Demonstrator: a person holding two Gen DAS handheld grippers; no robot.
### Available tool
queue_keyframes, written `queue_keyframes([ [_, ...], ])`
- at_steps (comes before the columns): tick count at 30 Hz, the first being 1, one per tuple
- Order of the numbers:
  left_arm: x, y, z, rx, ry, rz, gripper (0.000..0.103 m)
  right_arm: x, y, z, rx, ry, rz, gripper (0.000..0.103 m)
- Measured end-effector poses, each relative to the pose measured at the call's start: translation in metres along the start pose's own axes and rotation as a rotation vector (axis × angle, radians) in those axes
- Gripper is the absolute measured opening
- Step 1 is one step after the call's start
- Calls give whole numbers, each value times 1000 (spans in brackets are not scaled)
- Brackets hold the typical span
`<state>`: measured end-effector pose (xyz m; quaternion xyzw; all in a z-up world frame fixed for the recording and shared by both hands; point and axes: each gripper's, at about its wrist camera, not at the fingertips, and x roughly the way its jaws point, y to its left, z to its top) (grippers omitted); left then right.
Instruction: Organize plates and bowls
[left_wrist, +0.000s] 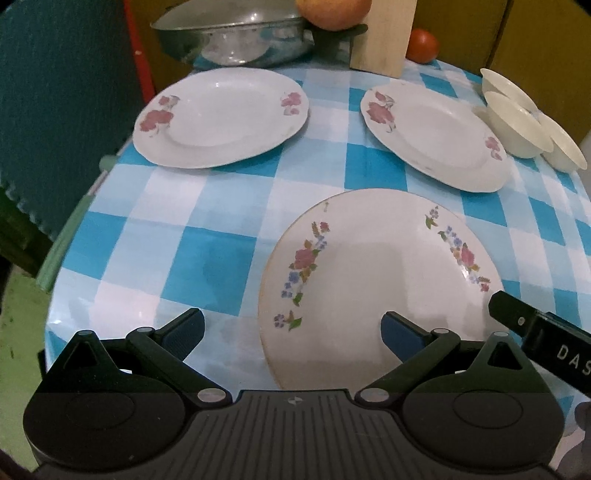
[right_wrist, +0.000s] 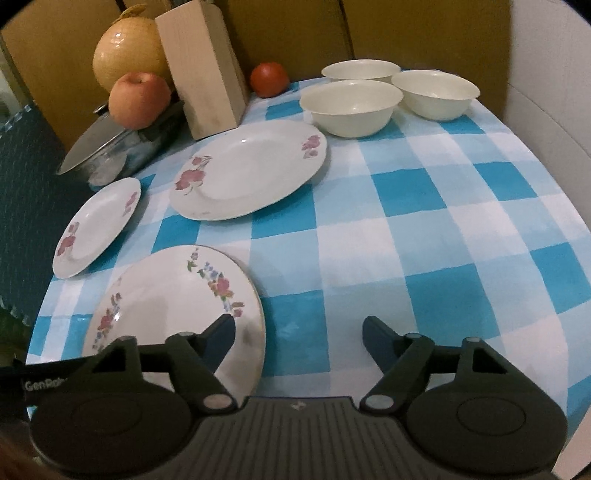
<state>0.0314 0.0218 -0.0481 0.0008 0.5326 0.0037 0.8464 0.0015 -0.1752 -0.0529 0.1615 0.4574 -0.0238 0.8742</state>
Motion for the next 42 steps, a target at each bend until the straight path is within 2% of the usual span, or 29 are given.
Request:
queue_keyframes([
  [3, 4, 0, 0, -9, 2, -18, 102, 0, 2, 0, -26, 1, 22, 55],
  [7, 7, -2, 2, -5, 10, -48, 100, 1, 0, 0, -41, 2, 61, 49],
  [10, 8, -9, 2, 26, 8, -39, 99, 2, -2, 0, -55, 4, 83, 44],
  [13, 7, -15, 1, 58, 5, -55, 97, 3, -2, -1, -55, 20, 130, 33],
  [15, 7, -18, 0, 73, 7, -65, 97, 4, -1, -1, -51, 50, 190, 21],
  [29, 7, -24, -1, 103, 9, -68, 97, 1, -4, -4, -64, 35, 176, 20],
  [37, 3, -38, -6, 151, -4, -104, 96, -11, -16, -5, -59, 3, 133, 20],
  [42, 2, -48, -8, 193, -14, -98, 94, -7, -26, -4, -7, 24, 126, 20],
])
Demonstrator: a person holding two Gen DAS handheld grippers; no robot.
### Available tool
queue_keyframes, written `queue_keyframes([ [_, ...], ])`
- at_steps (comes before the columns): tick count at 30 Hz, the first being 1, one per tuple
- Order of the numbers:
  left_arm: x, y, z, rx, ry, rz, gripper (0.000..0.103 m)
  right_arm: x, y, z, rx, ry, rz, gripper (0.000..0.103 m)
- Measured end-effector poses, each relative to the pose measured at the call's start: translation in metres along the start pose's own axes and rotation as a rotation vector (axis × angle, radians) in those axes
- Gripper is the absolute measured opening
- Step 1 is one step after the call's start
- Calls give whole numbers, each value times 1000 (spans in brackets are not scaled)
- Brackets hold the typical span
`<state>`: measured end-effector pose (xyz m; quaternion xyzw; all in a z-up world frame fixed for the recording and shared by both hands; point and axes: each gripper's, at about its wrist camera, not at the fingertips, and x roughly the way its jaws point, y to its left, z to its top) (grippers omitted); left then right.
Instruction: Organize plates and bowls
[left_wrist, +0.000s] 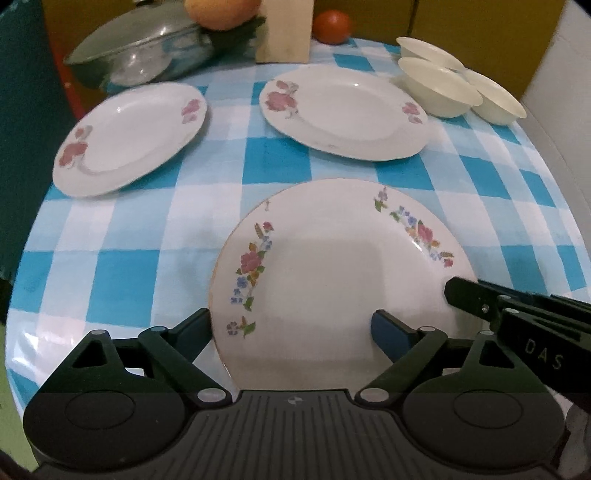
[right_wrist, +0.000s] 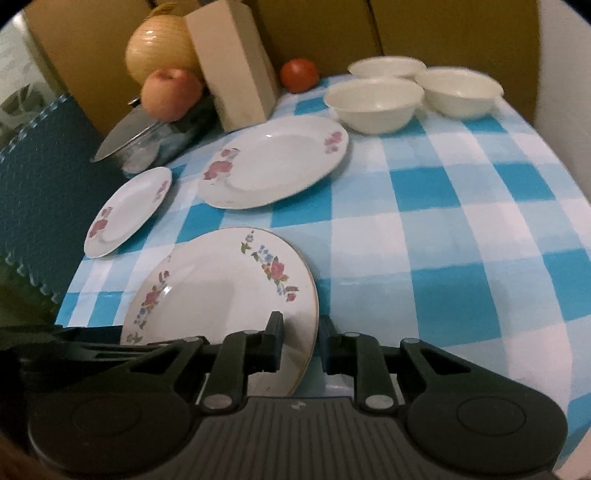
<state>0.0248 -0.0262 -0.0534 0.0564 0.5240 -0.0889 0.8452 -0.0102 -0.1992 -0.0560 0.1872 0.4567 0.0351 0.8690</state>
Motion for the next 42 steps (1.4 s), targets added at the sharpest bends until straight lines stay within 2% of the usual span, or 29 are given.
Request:
queue_keyframes([
  [4, -1, 2, 1, -10, -2, 5, 94, -8, 2, 3, -20, -41, -39, 20],
  [8, -1, 9, 2, -40, -4, 45, 95, -10, 0, 5, 1, -48, -47, 20],
  [14, -8, 20, 8, -77, -34, 102, 97, -14, 14, 12, -49, -76, -40, 21],
  [20, -17, 27, 13, -90, -66, 127, 99, -15, 33, 27, -91, -100, -7, 21],
  [27, -29, 46, 25, -120, -118, 166, 101, -1, 73, 45, -168, -90, 61, 22],
  [33, -35, 87, 53, -175, -152, 194, 103, 21, 107, 65, -201, -68, 120, 23],
  [39, -17, 135, 83, -224, -132, 275, 103, 57, 144, 83, -236, -17, 133, 23],
  [42, -5, 154, 94, -264, -113, 277, 102, 82, 154, 91, -200, 32, 146, 24],
])
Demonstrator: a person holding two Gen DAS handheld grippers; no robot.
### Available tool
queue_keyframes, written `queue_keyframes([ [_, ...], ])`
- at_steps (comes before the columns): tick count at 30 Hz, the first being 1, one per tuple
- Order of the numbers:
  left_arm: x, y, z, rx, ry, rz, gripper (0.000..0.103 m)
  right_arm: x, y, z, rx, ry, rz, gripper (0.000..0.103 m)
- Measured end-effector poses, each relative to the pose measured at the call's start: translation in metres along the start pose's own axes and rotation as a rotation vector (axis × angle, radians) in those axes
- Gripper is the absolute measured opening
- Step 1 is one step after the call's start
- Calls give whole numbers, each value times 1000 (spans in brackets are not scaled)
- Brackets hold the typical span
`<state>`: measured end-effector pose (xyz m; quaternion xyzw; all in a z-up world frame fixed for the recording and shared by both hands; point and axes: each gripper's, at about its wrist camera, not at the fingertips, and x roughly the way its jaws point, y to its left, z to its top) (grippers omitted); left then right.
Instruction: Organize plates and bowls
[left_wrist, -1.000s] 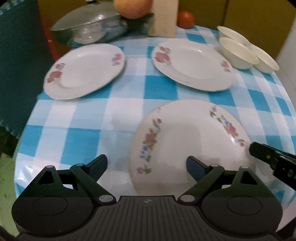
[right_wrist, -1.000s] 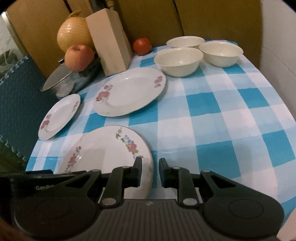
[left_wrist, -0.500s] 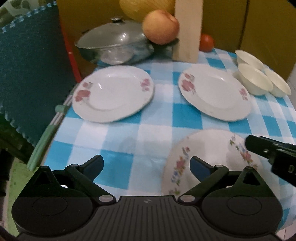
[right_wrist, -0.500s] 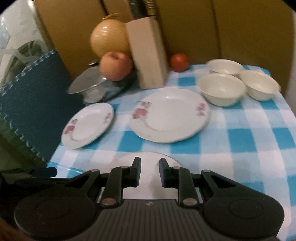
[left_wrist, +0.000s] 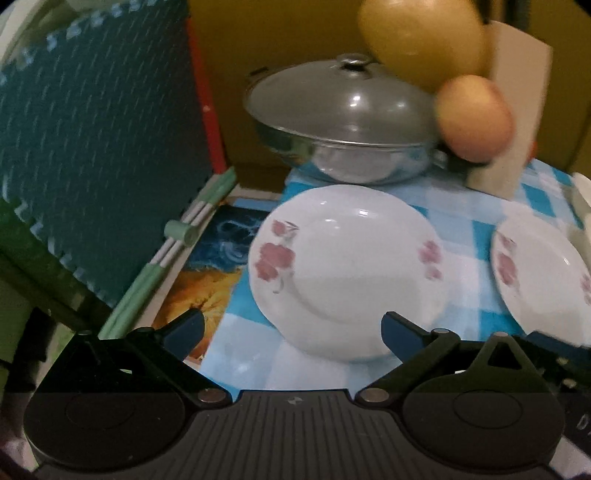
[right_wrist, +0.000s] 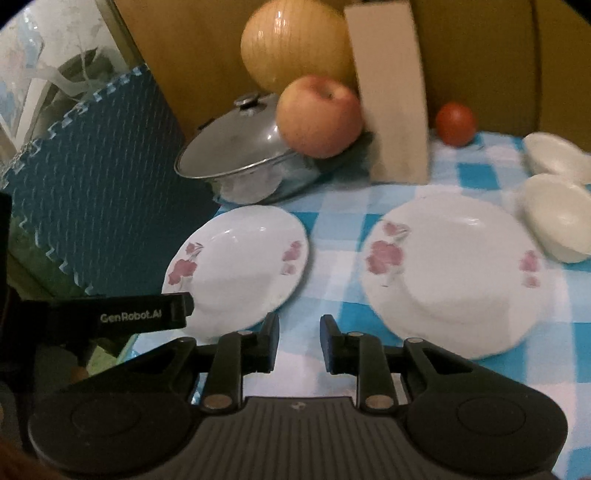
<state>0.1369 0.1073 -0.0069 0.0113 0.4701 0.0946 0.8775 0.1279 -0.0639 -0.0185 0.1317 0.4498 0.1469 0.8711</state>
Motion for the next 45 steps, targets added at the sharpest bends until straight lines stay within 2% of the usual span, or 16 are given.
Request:
queue_keyframes([
  [7, 29, 16, 16, -49, 30, -44, 101, 43, 5, 10, 66, 61, 6, 24],
  [14, 54, 24, 29, -52, 26, -94, 101, 58, 1, 17, 91, 60, -16, 24],
  [18, 70, 25, 36, -59, 45, -144, 100, 67, -1, 20, 105, 63, -5, 29],
  [23, 83, 28, 48, -59, 40, -163, 100, 72, -1, 23, 106, 54, 2, 29],
  [28, 98, 30, 52, -79, 97, -241, 98, 77, -4, 28, 136, 58, 27, 29],
  [35, 100, 29, 54, -77, 95, -241, 95, 80, 1, 29, 84, 55, 26, 29],
  [36, 98, 27, 54, -63, 89, -233, 94, 79, 2, 28, 76, 58, 26, 25],
  [42, 87, 21, 44, -9, 65, -203, 92, 67, -1, 15, 78, 76, 50, 25],
  [45, 77, 19, 34, 11, 79, -221, 92, 56, -6, 4, 74, 89, 50, 25],
])
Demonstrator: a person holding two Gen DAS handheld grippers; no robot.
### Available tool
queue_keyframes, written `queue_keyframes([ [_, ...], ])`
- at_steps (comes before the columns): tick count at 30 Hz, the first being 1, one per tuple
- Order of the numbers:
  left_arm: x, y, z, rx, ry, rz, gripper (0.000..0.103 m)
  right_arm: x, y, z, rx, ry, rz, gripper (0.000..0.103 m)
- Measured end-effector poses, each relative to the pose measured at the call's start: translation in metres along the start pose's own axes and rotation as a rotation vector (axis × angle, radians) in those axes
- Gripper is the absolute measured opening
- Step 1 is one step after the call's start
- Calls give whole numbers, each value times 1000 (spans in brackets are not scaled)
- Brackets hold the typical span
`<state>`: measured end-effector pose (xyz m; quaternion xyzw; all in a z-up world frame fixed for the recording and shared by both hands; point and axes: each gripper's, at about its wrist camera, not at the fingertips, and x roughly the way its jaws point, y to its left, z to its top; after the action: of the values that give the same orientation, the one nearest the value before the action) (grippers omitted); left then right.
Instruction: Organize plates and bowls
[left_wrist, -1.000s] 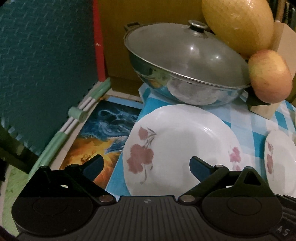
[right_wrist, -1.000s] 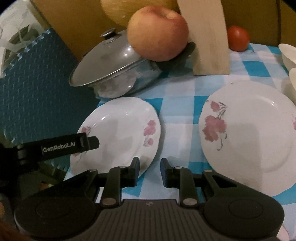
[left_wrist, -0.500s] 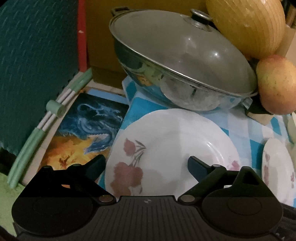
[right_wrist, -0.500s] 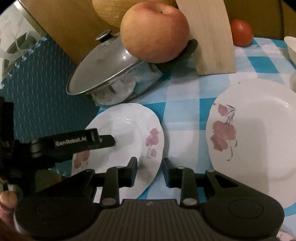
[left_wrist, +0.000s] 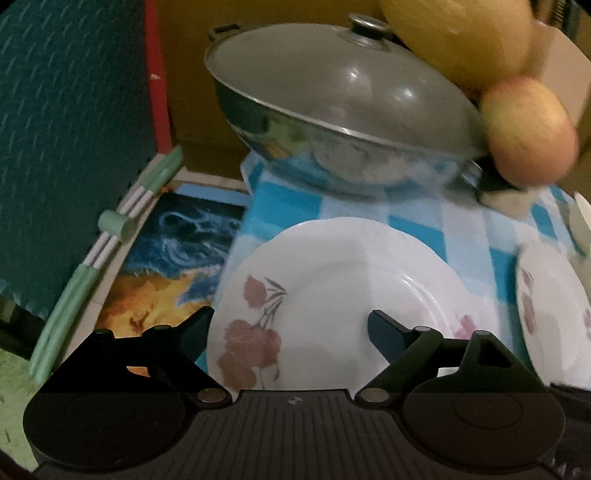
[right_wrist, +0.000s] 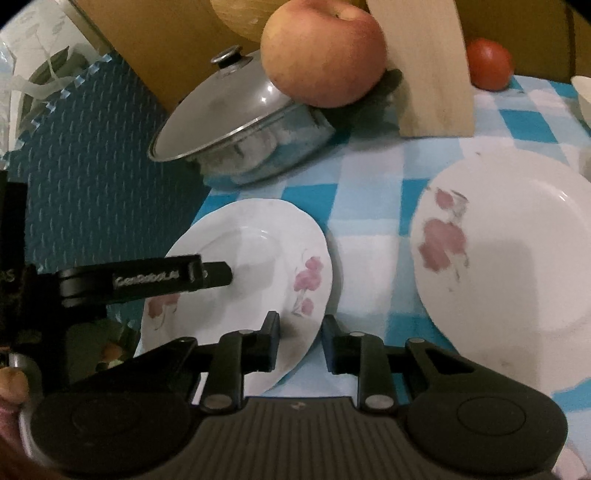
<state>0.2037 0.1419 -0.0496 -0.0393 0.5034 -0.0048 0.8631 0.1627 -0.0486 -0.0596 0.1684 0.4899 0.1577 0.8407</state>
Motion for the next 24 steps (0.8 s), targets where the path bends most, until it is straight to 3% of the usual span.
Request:
queue_keyframes([
  [6, -15, -9, -26, 52, 24, -35, 92, -15, -12, -16, 10, 0, 31, 25],
  [15, -10, -15, -26, 80, -18, -10, 95, -13, -13, -17, 33, -16, 39, 27],
  [19, -13, -15, -28, 70, -3, -1, 94, -13, -8, -19, 10, -33, -2, 23],
  [24, -21, -17, -33, 67, 3, 4, 89, -21, -10, -19, 17, -47, 6, 23],
])
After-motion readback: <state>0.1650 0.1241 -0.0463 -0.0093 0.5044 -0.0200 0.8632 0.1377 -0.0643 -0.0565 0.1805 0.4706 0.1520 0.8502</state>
